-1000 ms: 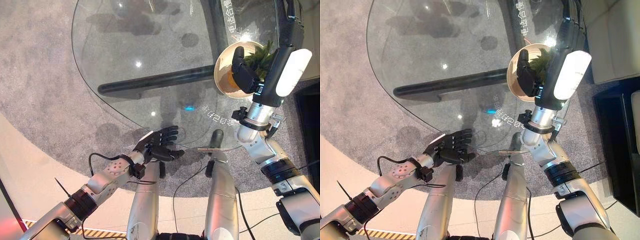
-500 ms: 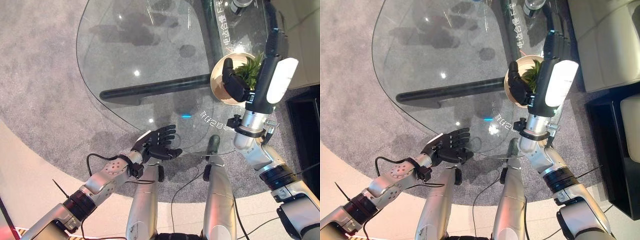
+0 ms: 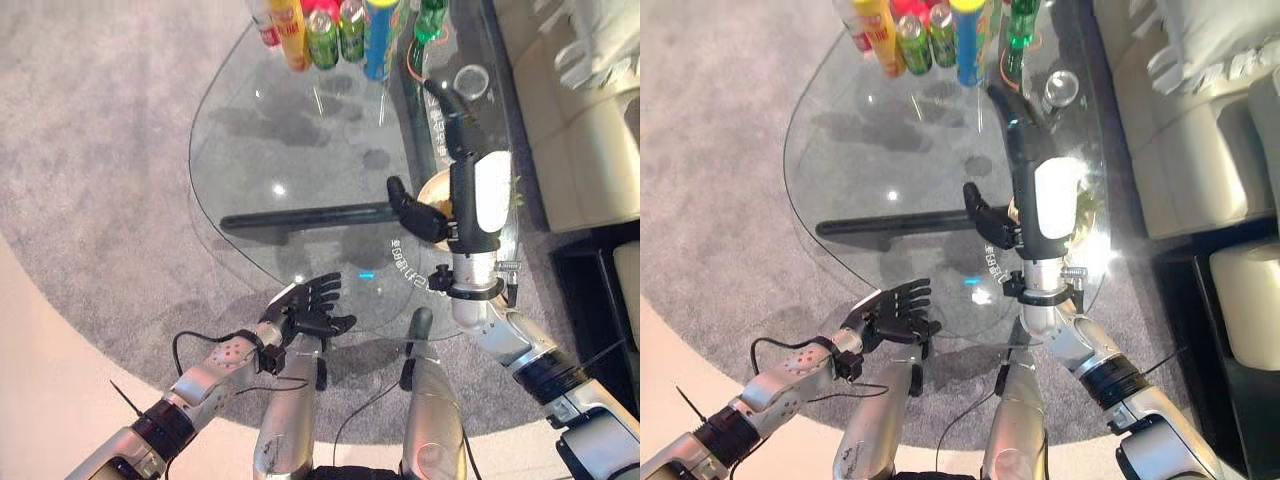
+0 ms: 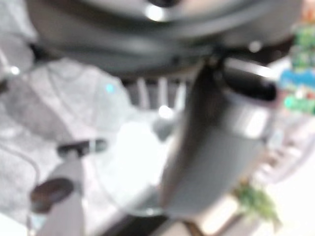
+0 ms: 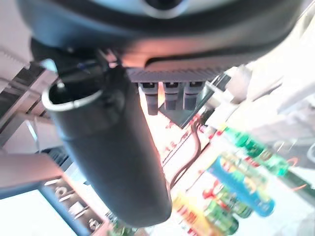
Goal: Pick up the fruit to the plate
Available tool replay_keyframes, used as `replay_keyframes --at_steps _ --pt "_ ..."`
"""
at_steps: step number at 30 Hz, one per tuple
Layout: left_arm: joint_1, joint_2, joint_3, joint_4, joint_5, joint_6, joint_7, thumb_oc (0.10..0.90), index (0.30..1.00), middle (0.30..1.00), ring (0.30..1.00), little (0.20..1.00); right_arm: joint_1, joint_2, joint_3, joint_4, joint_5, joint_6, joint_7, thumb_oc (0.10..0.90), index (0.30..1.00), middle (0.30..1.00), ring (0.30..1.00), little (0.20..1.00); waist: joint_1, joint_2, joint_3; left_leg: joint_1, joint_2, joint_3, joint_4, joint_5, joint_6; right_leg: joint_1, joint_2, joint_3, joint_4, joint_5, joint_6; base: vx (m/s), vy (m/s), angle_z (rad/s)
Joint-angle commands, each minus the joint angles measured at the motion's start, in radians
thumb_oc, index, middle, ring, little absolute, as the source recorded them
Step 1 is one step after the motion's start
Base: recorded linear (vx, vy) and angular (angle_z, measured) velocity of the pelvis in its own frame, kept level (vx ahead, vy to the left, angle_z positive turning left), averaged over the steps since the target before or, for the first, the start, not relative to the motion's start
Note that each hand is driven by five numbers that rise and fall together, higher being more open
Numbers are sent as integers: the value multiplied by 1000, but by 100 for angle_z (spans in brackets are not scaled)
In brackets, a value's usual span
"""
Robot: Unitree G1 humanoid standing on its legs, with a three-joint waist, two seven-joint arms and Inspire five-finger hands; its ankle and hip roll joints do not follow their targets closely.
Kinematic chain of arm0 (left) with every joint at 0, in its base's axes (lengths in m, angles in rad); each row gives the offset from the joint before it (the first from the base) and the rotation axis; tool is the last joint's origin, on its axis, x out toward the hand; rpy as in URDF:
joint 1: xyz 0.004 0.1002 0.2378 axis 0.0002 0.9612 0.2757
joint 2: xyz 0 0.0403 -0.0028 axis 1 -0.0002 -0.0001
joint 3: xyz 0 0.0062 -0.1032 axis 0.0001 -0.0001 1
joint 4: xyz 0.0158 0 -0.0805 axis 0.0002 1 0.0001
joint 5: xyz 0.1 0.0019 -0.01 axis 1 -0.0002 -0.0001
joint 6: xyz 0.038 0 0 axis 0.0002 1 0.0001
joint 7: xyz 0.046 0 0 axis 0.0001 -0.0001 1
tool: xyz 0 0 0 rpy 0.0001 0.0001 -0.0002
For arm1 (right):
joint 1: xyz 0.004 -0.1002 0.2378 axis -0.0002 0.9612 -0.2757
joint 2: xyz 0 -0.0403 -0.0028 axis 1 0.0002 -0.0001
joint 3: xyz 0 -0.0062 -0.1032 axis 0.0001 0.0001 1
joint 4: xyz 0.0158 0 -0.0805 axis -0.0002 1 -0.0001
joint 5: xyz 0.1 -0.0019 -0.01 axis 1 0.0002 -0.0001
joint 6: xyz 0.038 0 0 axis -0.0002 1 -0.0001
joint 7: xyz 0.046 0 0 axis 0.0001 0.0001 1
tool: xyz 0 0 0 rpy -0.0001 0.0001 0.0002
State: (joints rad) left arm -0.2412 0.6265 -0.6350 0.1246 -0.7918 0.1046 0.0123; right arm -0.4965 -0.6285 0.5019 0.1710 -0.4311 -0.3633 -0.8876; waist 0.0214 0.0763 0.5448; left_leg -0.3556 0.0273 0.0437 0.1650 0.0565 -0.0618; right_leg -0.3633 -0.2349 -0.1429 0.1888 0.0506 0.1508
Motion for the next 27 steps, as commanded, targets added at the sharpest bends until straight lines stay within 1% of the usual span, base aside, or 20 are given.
replay_keyframes --at_steps 1,3,5,6,7,8,10,11,12,14,16,18,19,20,21,22,23,24,25,27 --pt "49 -21 49 -26 20 -19 -23 800 900 900 900 900 -59 -24 -2 -148 34 -101 61 800 900 900 900 900 4 -37 -25 90 -120 12 19 -112 26 111 128 -77 -26 -67 -12 7 -33 2" --pt "75 -50 62 24 7 -14 -20 800 900 900 900 900 -33 -22 15 -153 68 -108 146 800 900 900 900 900 1 -41 -25 152 -115 10 -2 -114 19 176 133 -76 -51 -72 -15 0 0 0" --pt "94 -74 70 66 21 -20 -12 800 900 900 900 900 -8 -24 33 -159 95 -107 228 800 900 900 900 900 -2 -47 -46 179 -109 9 -22 -114 16 205 136 -73 -72 -73 -15 16 -15 -1" --pt "106 -86 75 94 30 -25 -8 800 900 900 900 900 7 -26 45 -159 122 -103 286 800 900 900 900 900 -3 -51 -64 194 -107 8 -34 -114 14 220 139 -70 -85 -73 -15 38 -51 -2" --pt "131 -106 90 145 32 -34 5 800 900 900 900 900 41 -36 70 -162 190 -92 403 800 900 900 900 900 -3 -61 -92 215 -102 4 -48 -114 10 245 142 -66 -103 -72 -17 44 -60 -3" --pt "146 -117 101 171 37 -40 5 800 900 900 900 900 63 -42 81 -160 239 -86 477 800 900 900 900 900 -2 -66 -107 225 -100 0 -56 -113 9 256 144 -64 -112 -72 -17 33 -60 -4" --pt "178 -140 126 226 40 -48 -6 800 900 900 900 900 115 -53 98 -154 308 -87 562 800 900 900 900 900 0 -76 -140 245 -94 -6 -74 -109 5 278 147 -63 -126 -71 -19 49 -66 -5" --pt "204 -162 146 285 43 -57 -15 800 900 900 900 900 152 -50 105 -136 401 -74 672 800 900 900 900 900 1 -83 -167 262 -89 -9 -90 -105 2 296 150 -64 -139 -69 -20 51 -63 -5" --pt "207 -167 150 296 44 -60 -16 800 900 900 900 900 158 -49 107 -134 408 -72 683 800 900 900 900 900 1 -84 -172 265 -88 -10 -93 -104 1 299 150 -65 -141 -69 -20 36 -62 -6" --pt "231 -202 188 391 73 -78 -44 800 900 900 900 900 203 -35 115 -80 503 -30 846 800 900 900 900 900 4 -93 -211 291 -80 -11 -119 -97 -5 326 151 -70 -162 -66 -22 23 -49 -4" --pt "237 -216 205 426 79 -80 -59 800 900 900 900 900 227 -32 120 -59 532 -11 895 800 900 900 900 900 5 -96 -228 303 -77 -13 -130 -95 -7 337 152 -73 -170 -65 -23 9 -18 -1" --pt "237 -222 210 438 85 -78 -62 800 900 900 900 900 237 -29 121 -47 549 -3 911 800 900 900 900 900 5 -97 -237 310 -76 -13 -135 -95 -7 343 152 -75 -174 -65 -23 8 -16 3" --pt "237 -235 222 478 93 -70 -68 800 900 900 900 900 260 -10 121 7 637 60 1012 800 900 900 900 900 3 -100 -260 327 -71 -9 -147 -92 -10 361 153 -80 -183 -66 -24 21 -35 5" --pt "235 -237 224 486 93 -69 -71 800 900 900 900 900 263 -7 121 17 641 67 1023 800 900 900 900 900 3 -100 -264 329 -71 -9 -149 -92 -11 363 153 -81 -184 -66 -24 26 -49 1" --pt "225 -260 242 539 97 -57 -86 800 900 900 900 900 286 19 124 88 663 110 1085 800 900 900 900 900 3 -102 -285 346 -65 -6 -166 -88 -12 380 154 -87 -195 -64 -25 10 -36 -4" --pt "222 -266 245 548 97 -51 -85 800 900 900 900 900 291 25 124 102 694 160 1116 800 900 900 900 900 2 -102 -290 351 -64 -6 -171 -86 -13 385 153 -89 -199 -63 -25 9 -35 -5" --pt "222 -269 248 557 98 -50 -88 800 900 900 900 900 298 29 123 116 698 164 1128 800 900 900 900 900 2 -102 -293 354 -62 -6 -174 -85 -13 388 153 -90 -202 -63 -24 14 -24 -4" --pt "220 -275 251 583 101 -48 -94 800 900 900 900 900 318 42 121 162 722 186 1166 800 900 900 900 900 1 -103 -307 362 -59 -2 -183 -83 -15 396 154 -90 -209 -61 -24 30 -28 -6" --pt "219 -284 259 611 107 -39 -102 800 900 900 900 900 348 65 108 214 777 247 1215 800 900 900 900 900 -1 -103 -324 371 -57 -1 -192 -80 -15 404 154 -91 -219 -58 -24 40 -30 -5" --pt "219 -299 267 661 114 -29 -103 800 900 900 900 900 391 116 73 300 871 346 1288 800 900 900 900 900 -5 -101 -343 385 -53 5 -204 -76 -16 417 154 -90 -233 -53 -24 39 -24 -2"
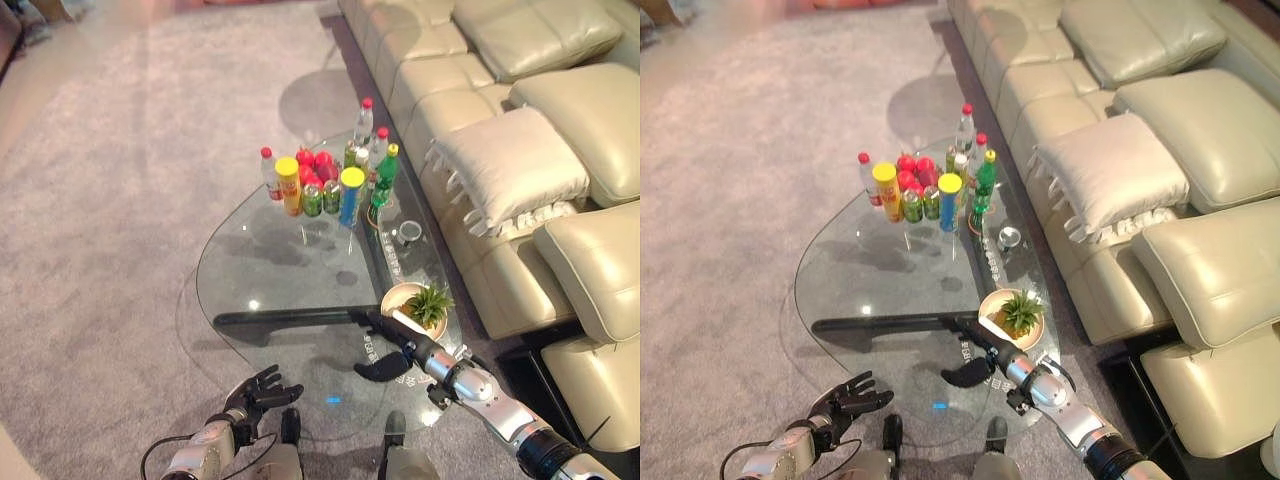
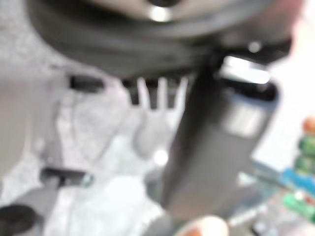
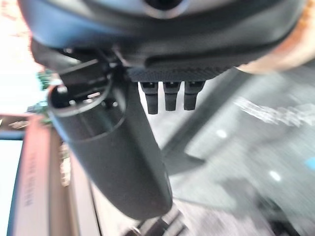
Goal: Pick up the fruit to the plate
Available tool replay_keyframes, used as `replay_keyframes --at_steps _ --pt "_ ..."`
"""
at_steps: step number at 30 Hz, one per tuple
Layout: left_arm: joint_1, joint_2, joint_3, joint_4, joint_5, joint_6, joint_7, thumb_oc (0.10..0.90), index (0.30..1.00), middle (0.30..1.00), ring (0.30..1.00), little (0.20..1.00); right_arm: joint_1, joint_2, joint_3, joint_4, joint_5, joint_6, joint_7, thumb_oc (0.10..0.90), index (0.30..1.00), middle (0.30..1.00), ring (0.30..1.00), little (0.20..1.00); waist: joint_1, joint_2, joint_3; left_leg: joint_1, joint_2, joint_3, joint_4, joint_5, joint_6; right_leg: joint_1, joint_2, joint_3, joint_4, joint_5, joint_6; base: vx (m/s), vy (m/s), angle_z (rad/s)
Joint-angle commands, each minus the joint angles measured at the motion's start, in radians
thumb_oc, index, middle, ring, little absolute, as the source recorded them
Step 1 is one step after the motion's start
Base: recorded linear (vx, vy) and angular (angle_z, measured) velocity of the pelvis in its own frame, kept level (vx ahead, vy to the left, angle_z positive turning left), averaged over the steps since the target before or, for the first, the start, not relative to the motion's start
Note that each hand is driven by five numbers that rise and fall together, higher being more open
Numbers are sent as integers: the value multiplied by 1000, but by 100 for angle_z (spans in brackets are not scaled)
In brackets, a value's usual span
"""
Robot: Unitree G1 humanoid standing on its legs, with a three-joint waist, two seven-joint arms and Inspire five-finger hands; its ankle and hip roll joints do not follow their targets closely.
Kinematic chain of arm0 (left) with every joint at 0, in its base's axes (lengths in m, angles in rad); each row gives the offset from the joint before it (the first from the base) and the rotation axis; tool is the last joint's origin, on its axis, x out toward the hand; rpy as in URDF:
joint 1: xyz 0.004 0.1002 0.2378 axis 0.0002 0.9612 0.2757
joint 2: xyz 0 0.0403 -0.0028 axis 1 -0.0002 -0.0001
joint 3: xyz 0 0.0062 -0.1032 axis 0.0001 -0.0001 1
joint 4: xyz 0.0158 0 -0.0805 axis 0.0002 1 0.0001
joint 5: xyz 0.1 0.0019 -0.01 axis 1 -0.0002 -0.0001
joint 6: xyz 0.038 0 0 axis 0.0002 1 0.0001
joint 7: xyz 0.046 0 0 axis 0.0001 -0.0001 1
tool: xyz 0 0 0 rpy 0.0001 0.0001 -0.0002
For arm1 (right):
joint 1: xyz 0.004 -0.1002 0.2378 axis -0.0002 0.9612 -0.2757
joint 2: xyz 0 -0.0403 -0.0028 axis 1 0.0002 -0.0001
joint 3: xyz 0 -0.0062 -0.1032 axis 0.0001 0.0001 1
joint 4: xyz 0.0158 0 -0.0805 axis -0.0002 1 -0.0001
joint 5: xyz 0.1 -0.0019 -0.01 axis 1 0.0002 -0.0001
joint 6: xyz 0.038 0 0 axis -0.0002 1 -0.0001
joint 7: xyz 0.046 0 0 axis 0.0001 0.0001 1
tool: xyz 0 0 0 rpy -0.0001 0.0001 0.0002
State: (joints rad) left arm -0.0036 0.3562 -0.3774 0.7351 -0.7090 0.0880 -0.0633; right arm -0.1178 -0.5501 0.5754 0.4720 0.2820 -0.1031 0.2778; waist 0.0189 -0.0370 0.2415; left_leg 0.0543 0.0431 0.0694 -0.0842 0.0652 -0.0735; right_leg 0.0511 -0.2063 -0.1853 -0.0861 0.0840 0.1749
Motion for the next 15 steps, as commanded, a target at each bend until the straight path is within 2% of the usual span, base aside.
replay_keyframes --at_steps 1,5,11,13,15 --pt "-20 -36 19 77 33 -7 -31 800 900 900 900 900 26 62 -18 40 167 121 140 800 900 900 900 900 -5 13 -48 -20 -67 -20 41 -83 -4 6 126 -46 39 -85 -48 48 -27 -2" --pt "-18 -75 69 204 59 3 -43 800 900 900 900 900 64 157 -85 240 138 203 104 800 900 900 900 900 -13 16 -74 4 -61 -15 19 -79 -2 28 126 -43 16 -78 -47 41 -31 -2" --pt "-26 -107 113 375 97 -7 -46 800 900 900 900 900 58 221 -145 516 126 238 118 800 900 900 900 900 -17 21 -101 20 -54 -6 8 -79 -2 42 131 -38 7 -79 -50 41 -20 -5" --pt "-34 -116 138 444 130 -3 -37 800 900 900 900 900 57 246 -188 633 161 268 99 800 900 900 900 900 -20 23 -116 29 -50 -1 7 -83 -2 49 133 -35 6 -82 -53 67 -16 1" --pt "-35 -125 156 476 145 -2 -27 800 900 900 900 900 59 258 -220 685 183 268 81 800 900 900 900 900 -22 24 -122 34 -49 3 6 -86 -1 53 135 -32 6 -84 -54 55 -11 0"
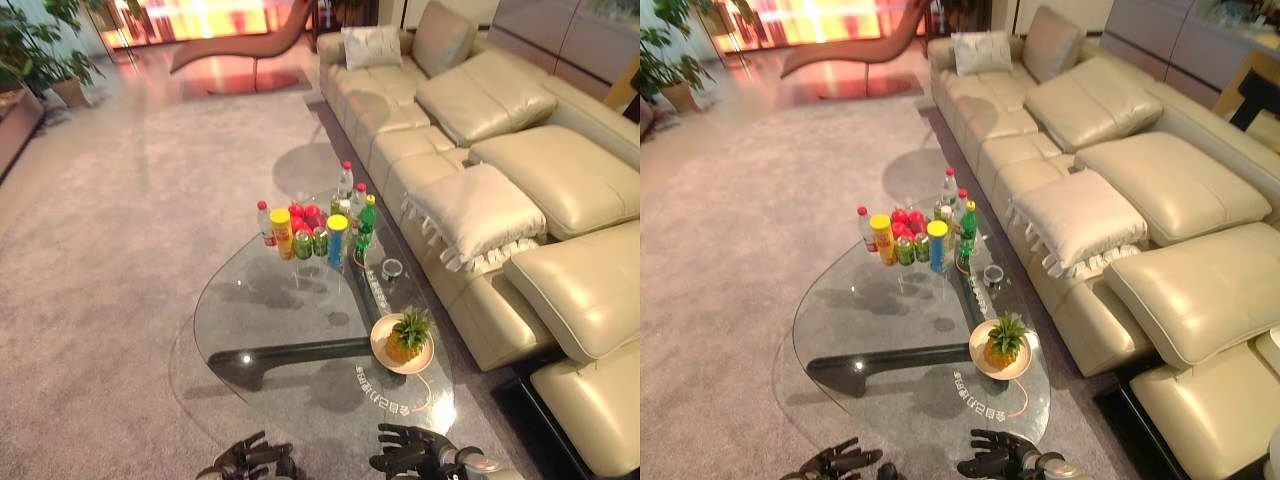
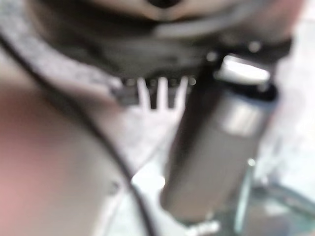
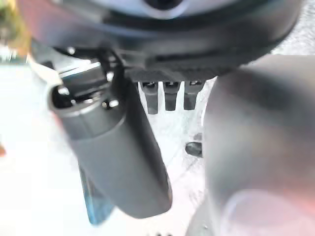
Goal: Pick up the fruit to the plate
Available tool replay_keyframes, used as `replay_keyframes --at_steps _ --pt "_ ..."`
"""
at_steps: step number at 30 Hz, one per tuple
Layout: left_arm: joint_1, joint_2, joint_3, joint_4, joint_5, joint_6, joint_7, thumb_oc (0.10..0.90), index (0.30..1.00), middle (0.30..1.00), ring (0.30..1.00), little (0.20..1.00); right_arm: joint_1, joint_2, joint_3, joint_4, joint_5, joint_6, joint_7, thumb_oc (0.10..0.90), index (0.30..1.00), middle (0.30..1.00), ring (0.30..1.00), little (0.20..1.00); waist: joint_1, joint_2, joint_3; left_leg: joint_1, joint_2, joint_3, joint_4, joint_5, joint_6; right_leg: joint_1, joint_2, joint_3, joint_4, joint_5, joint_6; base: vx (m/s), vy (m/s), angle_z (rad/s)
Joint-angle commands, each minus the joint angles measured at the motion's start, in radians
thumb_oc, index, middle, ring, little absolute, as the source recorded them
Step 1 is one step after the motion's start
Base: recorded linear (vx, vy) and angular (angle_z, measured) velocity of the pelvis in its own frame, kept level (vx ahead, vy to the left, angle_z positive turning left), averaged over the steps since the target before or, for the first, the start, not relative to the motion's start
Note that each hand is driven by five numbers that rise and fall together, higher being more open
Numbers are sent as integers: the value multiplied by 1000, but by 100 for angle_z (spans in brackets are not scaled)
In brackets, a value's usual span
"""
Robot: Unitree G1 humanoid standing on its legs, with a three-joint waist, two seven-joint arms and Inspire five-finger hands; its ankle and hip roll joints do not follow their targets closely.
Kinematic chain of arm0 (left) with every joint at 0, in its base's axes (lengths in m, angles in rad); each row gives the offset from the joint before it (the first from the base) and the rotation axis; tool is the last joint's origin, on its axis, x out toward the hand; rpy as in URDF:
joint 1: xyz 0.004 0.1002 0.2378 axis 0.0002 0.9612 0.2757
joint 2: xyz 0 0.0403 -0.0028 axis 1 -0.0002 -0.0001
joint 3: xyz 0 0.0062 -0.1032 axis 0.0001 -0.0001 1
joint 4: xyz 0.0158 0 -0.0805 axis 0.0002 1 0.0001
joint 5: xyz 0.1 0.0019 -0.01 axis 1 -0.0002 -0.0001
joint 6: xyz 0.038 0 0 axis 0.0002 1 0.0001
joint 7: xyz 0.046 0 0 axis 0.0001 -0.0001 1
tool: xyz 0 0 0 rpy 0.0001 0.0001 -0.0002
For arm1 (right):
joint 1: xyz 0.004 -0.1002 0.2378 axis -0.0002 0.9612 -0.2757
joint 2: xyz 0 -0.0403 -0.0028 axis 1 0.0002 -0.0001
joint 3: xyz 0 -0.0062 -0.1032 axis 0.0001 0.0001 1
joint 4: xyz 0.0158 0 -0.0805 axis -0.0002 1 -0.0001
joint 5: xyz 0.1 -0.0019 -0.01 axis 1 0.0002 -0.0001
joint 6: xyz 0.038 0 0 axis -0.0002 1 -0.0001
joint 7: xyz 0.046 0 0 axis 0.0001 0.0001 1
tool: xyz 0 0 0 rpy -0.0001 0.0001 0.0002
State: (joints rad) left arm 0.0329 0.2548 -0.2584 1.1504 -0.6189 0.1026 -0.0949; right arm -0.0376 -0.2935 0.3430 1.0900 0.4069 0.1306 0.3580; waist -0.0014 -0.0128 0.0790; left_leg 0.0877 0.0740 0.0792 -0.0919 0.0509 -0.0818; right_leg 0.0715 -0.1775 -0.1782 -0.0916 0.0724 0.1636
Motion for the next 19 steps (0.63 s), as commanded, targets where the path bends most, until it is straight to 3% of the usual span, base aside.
replay_keyframes --at_steps 1,12,19 --pt "-71 -27 45 72 57 -15 9 800 900 900 900 900 -21 6 1 83 69 39 -8 800 900 900 900 900 -2 0 38 3 -79 -6 14 -73 8 35 107 -38 11 -73 -43 68 -14 -1" --pt "-49 -60 152 196 25 13 30 800 900 900 900 900 11 45 -197 272 80 68 -292 800 900 900 900 900 -19 7 3 27 -66 0 6 -84 9 50 116 -18 11 -82 -46 52 -11 -8" --pt "-50 -73 192 231 -10 10 39 800 900 900 900 900 9 63 -229 306 57 64 -293 800 900 900 900 900 -19 9 -7 35 -65 -5 5 -88 10 56 117 -16 11 -85 -49 28 -5 0"
